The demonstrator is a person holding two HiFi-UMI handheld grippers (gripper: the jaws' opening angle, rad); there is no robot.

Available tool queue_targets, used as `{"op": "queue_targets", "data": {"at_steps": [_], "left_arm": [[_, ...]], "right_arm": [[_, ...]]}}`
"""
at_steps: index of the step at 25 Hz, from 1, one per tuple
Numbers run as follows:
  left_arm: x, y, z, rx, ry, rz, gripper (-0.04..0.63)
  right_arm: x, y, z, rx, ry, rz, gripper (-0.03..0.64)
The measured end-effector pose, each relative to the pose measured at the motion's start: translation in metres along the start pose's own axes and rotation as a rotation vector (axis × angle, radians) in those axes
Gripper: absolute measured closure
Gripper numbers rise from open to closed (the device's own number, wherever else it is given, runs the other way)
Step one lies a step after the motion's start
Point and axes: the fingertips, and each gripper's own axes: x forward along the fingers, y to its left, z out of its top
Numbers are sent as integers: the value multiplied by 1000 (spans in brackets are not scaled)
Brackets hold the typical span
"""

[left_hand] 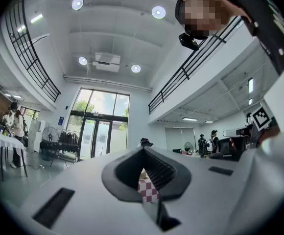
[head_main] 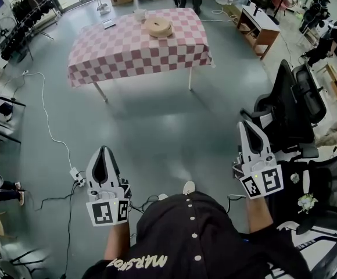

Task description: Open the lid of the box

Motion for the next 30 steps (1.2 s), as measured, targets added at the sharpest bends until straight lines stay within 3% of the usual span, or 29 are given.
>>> {"op": "queue_targets", "data": {"at_steps": [4, 6, 16, 30], "left_arm": [[0, 0, -1, 0, 1, -1, 589], [1, 0, -2, -1, 3, 0, 589], [9, -7, -6, -5, 9, -1, 589], [35, -69, -20, -31, 20, 9, 589]], "right_arm": [[0, 3, 1, -14, -10, 8, 602], [2, 6, 0, -21, -6, 21, 513], [7, -2, -3, -13, 8, 32, 290], [-1, -76, -15, 4, 16, -7, 288]]}}
